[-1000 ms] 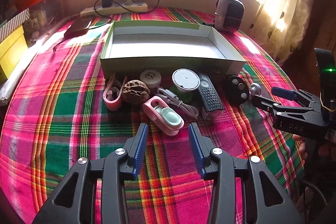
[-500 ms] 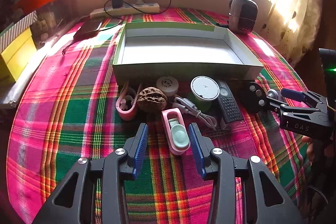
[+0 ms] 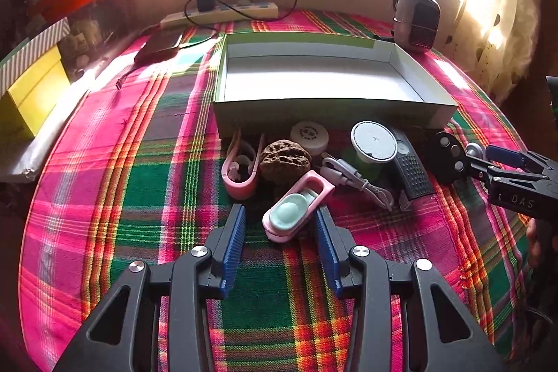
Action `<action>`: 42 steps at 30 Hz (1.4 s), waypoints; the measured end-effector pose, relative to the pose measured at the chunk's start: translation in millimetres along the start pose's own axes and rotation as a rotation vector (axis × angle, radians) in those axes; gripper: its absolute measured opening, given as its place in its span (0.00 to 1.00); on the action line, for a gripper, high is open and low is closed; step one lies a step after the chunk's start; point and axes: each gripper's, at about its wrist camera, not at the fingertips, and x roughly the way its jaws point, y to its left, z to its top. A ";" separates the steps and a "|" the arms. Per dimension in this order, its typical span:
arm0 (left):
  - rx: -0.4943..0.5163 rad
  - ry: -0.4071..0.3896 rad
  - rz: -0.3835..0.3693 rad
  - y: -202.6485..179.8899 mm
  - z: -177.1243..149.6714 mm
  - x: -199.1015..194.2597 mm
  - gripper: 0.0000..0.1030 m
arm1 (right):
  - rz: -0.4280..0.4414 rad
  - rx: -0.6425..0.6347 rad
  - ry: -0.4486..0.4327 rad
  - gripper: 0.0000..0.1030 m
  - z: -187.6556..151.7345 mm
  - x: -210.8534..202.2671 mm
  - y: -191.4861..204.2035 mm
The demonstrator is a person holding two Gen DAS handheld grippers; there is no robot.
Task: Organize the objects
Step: 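Close right gripper on white knob while left gripper grasps pink-and-mint clip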
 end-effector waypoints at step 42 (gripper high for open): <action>0.124 0.021 -0.155 -7.7 11.0 6.4 0.37 | 0.028 -0.042 -0.029 0.32 -6.3 -7.8 17.6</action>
